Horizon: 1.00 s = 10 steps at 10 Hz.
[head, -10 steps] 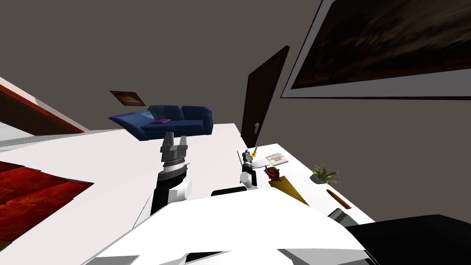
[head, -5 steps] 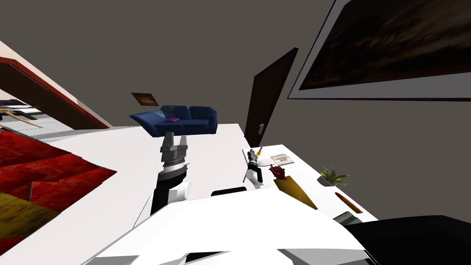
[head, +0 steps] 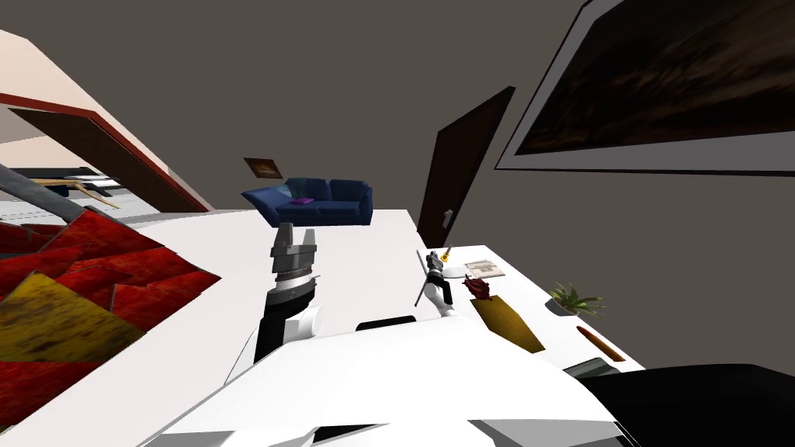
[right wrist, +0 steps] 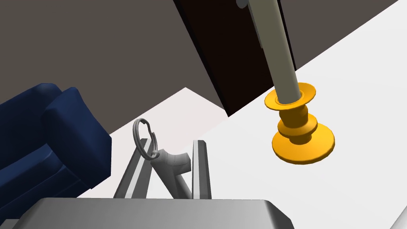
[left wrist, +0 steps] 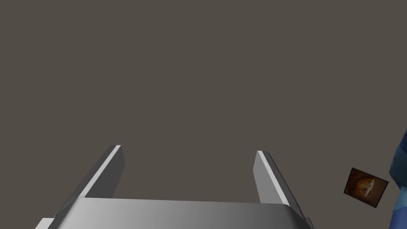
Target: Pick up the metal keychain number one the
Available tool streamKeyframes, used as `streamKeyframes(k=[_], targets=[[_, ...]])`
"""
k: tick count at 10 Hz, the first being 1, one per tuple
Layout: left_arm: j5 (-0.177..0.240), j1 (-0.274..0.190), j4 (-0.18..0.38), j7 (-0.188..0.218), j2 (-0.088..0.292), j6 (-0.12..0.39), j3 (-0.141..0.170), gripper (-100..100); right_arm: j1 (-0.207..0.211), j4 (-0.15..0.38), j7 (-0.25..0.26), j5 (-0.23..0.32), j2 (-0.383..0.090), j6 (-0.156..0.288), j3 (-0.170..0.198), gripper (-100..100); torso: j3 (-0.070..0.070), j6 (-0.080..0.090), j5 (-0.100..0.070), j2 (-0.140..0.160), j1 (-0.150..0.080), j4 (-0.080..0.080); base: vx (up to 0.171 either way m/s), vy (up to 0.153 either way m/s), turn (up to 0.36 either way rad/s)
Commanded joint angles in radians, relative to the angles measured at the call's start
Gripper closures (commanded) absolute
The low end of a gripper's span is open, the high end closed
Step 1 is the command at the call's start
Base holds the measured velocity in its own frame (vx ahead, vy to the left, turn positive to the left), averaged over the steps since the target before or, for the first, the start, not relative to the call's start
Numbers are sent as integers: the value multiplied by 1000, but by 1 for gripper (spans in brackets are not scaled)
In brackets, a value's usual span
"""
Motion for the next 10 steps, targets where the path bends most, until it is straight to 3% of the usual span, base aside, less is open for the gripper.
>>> streamKeyframes(k=[1, 2, 3, 8, 9, 10], targets=[[0, 0, 0, 0, 0, 0, 0, 0, -8, 14, -48, 27, -21, 44, -50, 100, 0, 0, 0, 0, 0, 0, -58, 98, 126], [0, 0, 0, 0, 0, 0, 0, 0, -8, 14, -48, 27, -21, 44, -80, 100, 0, -1, 0, 0, -1, 0, -46, 81, 80], [0, 0, 0, 0, 0, 0, 0, 0, -17, 32, -91, 53, -40, 75, -111, 100, -1, 0, 0, -1, -2, 0, -28, 98, 155], [0, 0, 0, 0, 0, 0, 0, 0, -36, 69, -191, 106, -79, 137, -257, 100, -1, 0, -1, -1, -2, -1, -54, 96, 99], [0, 0, 0, 0, 0, 0, 0, 0, -27, 58, -180, 103, -72, 131, -236, 100, -1, 1, -1, -1, -1, -1, -13, 40, -8], [0, 0, 0, 0, 0, 0, 0, 0, -25, 56, -182, 104, -72, 133, -239, 0, -2, 1, -1, -3, -4, -1, -4, 8, -1]])
